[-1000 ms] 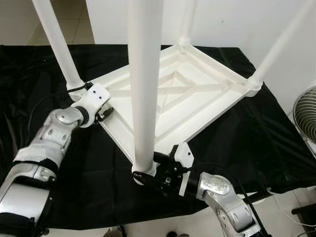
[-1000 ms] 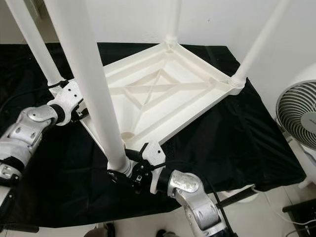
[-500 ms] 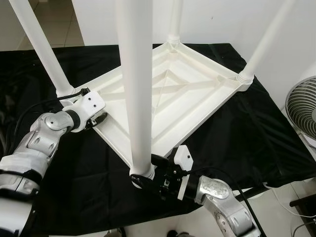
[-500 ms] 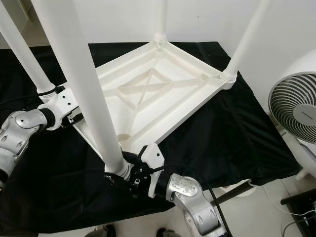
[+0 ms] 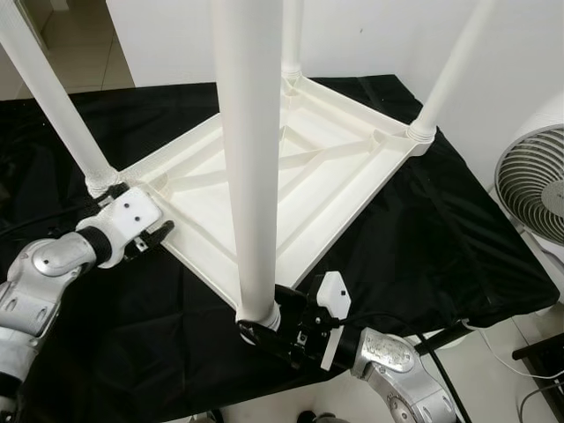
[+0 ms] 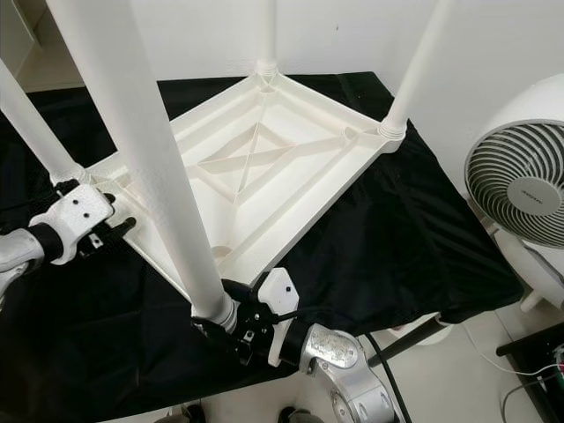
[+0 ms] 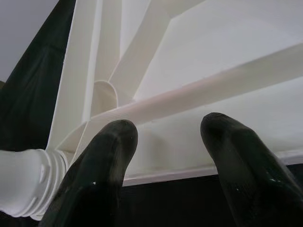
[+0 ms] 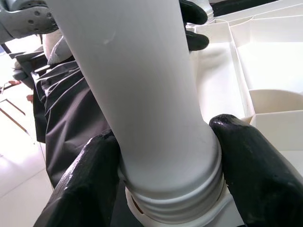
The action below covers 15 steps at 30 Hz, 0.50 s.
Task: Building children table
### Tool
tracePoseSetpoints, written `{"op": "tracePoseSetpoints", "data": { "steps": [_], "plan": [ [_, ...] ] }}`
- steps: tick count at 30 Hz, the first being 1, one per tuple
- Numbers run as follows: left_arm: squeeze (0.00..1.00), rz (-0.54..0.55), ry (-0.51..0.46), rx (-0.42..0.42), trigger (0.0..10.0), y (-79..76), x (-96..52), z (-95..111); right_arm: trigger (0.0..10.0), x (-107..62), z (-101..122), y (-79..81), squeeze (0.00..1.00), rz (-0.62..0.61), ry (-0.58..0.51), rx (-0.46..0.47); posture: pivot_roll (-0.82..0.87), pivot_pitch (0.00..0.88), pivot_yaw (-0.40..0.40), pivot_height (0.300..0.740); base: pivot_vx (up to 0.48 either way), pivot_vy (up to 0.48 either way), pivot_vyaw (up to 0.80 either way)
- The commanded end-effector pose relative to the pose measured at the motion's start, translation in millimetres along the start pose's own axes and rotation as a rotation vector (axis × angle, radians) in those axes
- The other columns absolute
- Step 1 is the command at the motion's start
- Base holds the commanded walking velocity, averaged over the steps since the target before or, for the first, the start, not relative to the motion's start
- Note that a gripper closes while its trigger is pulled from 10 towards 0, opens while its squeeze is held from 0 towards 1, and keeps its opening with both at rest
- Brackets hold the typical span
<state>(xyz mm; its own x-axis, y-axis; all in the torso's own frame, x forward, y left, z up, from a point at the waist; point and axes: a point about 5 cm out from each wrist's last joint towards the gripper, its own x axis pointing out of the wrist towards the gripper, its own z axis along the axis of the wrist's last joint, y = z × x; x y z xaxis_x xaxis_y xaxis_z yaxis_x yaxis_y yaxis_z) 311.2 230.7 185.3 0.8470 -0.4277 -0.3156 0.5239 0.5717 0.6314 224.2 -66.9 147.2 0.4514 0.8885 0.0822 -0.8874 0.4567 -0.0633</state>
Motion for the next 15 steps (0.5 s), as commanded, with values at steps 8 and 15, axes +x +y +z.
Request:
{"op": "tracePoseSetpoints", "data": {
  "steps": [8,15],
  "plan": [
    [0.00,-0.310,0.296,-0.123,10.0,-54.1,-18.1,-62.3,10.0,-11.0,27.7,-36.0,0.00,-0.212,-0.119,-0.108,0.13,0.215,0.001,0.740,0.000,0.000,0.00],
    [0.00,-0.317,0.338,-0.181,10.0,-62.0,-12.2,-66.1,10.0,-5.7,36.6,-42.8,0.00,-0.285,-0.171,-0.133,0.12,0.218,0.002,0.740,0.000,0.000,0.00]
  ]
}}
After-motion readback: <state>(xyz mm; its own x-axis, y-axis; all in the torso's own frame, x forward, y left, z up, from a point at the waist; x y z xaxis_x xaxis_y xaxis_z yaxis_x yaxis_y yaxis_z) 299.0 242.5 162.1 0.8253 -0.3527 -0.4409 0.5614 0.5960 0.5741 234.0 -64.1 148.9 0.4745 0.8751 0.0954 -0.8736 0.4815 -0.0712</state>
